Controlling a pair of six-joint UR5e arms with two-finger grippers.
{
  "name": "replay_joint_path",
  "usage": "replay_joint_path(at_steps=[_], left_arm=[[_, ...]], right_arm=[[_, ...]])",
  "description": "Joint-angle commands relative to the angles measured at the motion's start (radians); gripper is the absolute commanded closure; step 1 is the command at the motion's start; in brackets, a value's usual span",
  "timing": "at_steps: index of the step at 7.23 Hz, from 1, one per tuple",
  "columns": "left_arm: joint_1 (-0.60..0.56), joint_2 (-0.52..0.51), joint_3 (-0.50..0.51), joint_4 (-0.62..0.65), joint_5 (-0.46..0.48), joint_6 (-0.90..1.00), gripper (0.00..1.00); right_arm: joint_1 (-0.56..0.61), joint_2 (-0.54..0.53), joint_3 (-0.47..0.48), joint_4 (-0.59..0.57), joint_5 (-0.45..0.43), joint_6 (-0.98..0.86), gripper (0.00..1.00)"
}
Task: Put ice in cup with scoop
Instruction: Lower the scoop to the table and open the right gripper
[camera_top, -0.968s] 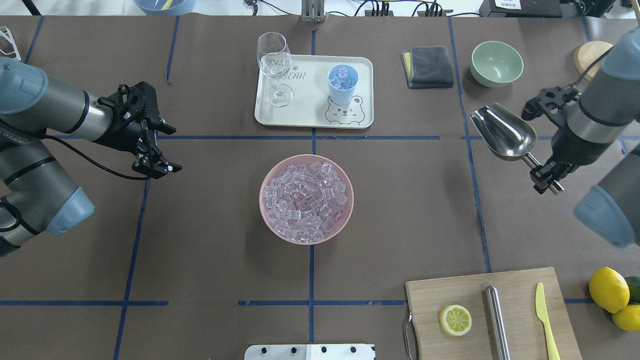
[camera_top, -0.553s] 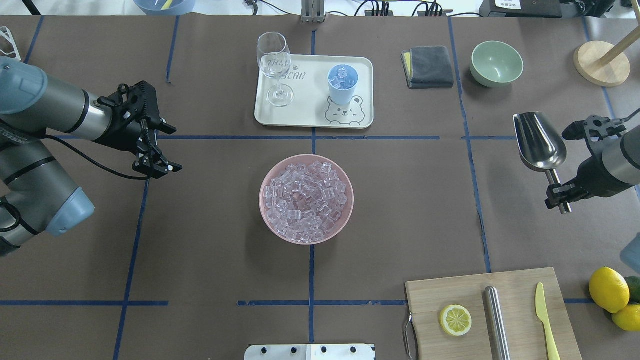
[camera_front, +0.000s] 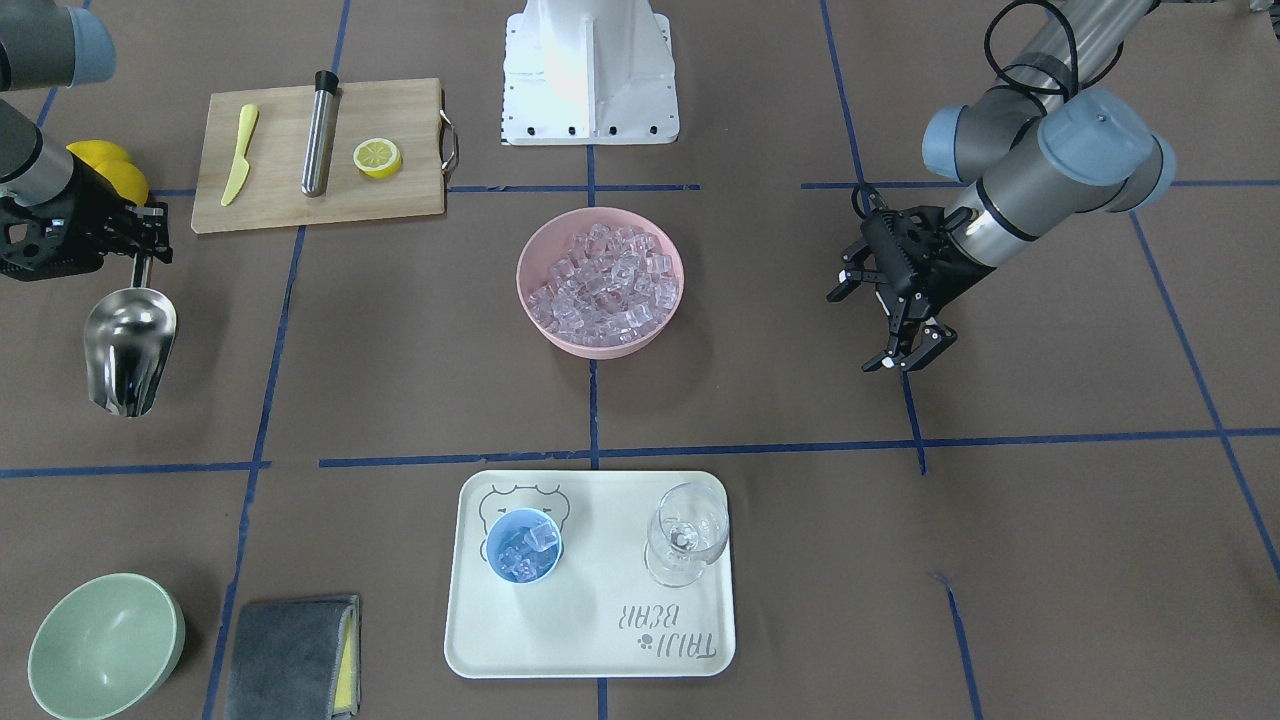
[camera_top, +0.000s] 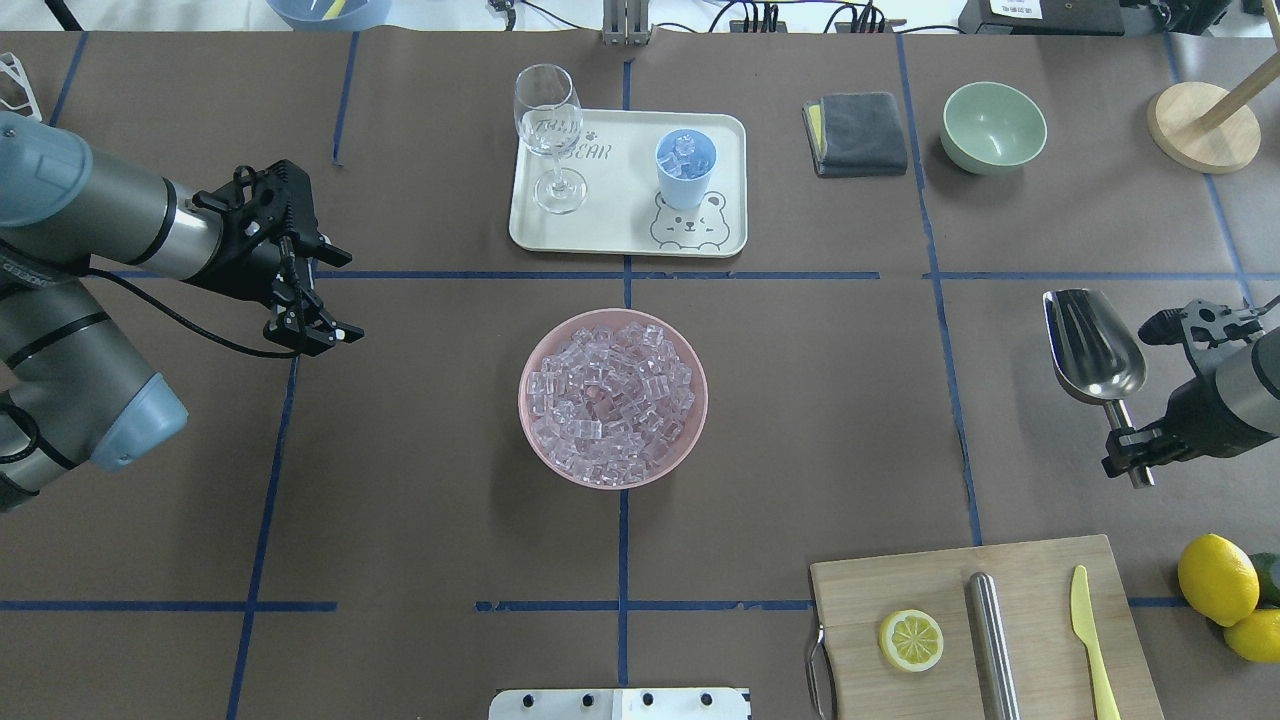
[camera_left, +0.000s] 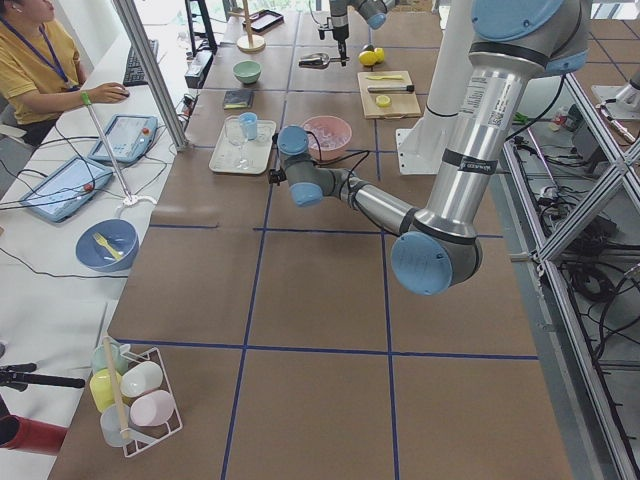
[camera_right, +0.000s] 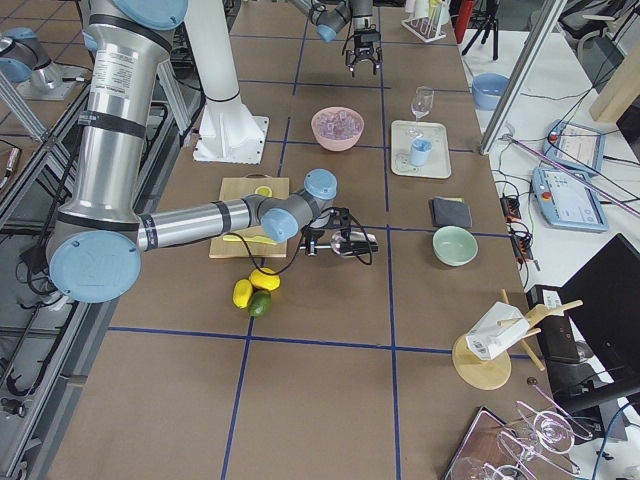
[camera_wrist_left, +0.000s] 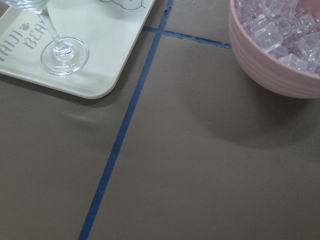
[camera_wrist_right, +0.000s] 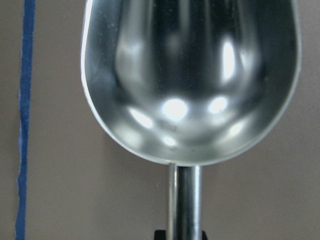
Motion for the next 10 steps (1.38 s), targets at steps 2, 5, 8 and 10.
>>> replay_joint_path(at_steps=[2, 5, 8, 10], left_arm=[[-0.002, 0.000, -0.009, 0.000, 0.000, 0.000, 0.00], [-0.002, -0.001, -0.014, 0.002, 0.000, 0.000, 0.00], [0.000, -0.001, -0.016, 0.002, 0.000, 0.000, 0.00], [0.000, -0.001, -0.016, 0.002, 0.000, 0.000, 0.00]], right_arm=[[-0.007, -0.004, -0.040, 0.003, 0.007, 0.036, 1.00], [-0.009, 0.001, -0.061, 0.005, 0.009, 0.085, 1.00], [-0.009, 0.003, -0.074, 0.003, 0.009, 0.085, 0.99], [-0.010, 0.013, -0.081, 0.002, 0.010, 0.087, 0.98]])
